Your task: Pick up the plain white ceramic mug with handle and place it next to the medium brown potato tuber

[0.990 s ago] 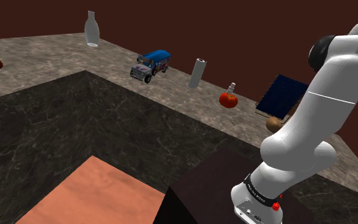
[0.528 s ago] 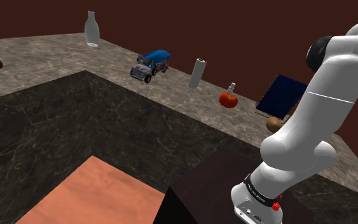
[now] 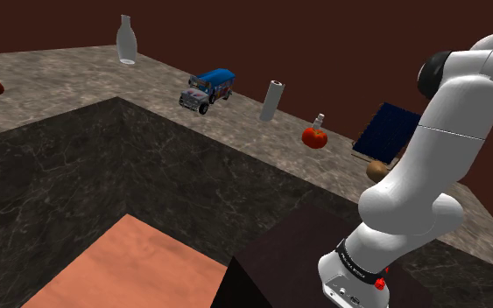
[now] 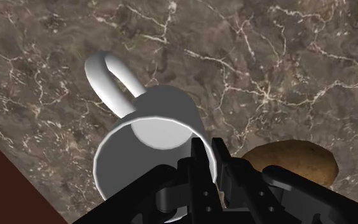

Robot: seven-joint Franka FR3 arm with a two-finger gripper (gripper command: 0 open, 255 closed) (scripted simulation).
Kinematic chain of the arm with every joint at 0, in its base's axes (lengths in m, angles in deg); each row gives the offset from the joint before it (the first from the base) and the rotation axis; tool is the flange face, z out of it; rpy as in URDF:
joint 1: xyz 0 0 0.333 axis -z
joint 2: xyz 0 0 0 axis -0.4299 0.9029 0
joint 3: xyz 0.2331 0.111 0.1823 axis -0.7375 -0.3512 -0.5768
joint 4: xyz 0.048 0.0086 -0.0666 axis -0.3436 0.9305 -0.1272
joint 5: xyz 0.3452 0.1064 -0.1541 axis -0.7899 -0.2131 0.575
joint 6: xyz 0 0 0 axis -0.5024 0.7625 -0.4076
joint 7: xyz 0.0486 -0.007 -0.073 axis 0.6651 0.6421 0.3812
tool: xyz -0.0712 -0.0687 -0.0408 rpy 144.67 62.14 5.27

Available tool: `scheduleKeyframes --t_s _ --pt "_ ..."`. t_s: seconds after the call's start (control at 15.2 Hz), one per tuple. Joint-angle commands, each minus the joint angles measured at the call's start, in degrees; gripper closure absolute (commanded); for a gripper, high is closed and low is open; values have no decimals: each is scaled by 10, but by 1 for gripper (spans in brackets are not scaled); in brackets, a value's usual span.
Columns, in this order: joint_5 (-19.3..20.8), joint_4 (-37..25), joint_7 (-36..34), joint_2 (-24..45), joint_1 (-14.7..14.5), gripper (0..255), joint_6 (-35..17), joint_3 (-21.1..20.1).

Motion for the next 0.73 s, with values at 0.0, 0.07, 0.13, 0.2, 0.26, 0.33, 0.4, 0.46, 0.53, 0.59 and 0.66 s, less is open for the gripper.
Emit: scheduleKeyframes --t_s 0.0,0.07,0.13,0.2,0.26,0.33,0.4,0.46,0.53,0.59,0.66 --pt "-9 7 7 9 6 255 -11 -6" --pt "-13 11 10 12 8 255 -17 -8" --pt "-17 16 13 15 10 255 -23 -11" --pt "-22 20 16 19 12 255 -29 -13" --pt "-26 24 19 23 14 255 -35 -16" --pt "-30 28 22 27 16 255 -41 -19" --pt "-35 32 25 30 19 255 -47 -22" --pt "-40 35 28 34 21 255 -52 -25" --pt "-44 39 32 38 24 255 -58 -29" --pt "-49 42 35 43 26 255 -63 -32" --pt "-55 46 39 48 30 255 -70 -36"
